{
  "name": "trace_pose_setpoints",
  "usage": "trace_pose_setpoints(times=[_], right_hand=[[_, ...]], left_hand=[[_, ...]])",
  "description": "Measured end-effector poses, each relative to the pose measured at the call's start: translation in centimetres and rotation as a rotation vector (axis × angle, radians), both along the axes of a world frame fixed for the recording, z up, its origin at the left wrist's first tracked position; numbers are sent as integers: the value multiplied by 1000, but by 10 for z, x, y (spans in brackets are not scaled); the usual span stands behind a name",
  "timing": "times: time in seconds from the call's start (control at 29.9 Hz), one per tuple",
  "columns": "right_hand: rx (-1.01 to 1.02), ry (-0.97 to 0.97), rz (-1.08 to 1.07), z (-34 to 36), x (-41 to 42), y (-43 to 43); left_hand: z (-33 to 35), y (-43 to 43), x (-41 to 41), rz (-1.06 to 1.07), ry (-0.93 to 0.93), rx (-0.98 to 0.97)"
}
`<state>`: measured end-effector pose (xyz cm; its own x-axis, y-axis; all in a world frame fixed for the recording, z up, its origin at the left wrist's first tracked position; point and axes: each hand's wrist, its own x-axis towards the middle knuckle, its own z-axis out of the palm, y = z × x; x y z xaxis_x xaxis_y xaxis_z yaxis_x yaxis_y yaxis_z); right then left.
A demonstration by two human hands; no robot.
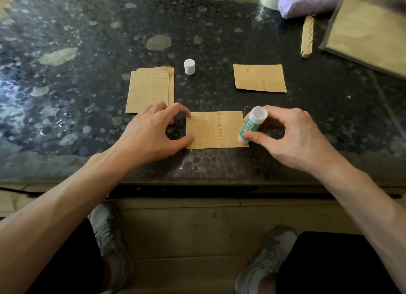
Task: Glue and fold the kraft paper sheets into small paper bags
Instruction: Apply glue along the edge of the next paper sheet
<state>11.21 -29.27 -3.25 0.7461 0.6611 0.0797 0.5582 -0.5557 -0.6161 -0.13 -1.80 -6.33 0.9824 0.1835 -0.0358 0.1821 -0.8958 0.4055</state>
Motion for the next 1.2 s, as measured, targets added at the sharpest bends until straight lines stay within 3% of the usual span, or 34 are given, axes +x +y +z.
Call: trace_pose_setpoints(times=[0.5, 0.73, 0.87, 1.2], right_hand=[[-19, 103, 23, 4, 5, -9], [337, 187, -98, 10, 9, -10], [432, 144, -142, 7, 10, -5], [317, 99, 43, -5, -3, 45]], left_hand=[[0, -1, 0, -4, 0, 6], [1, -1, 0, -6, 3, 15], [0, -1, -1, -9, -4, 16], [-6, -11, -11, 27, -139, 63]])
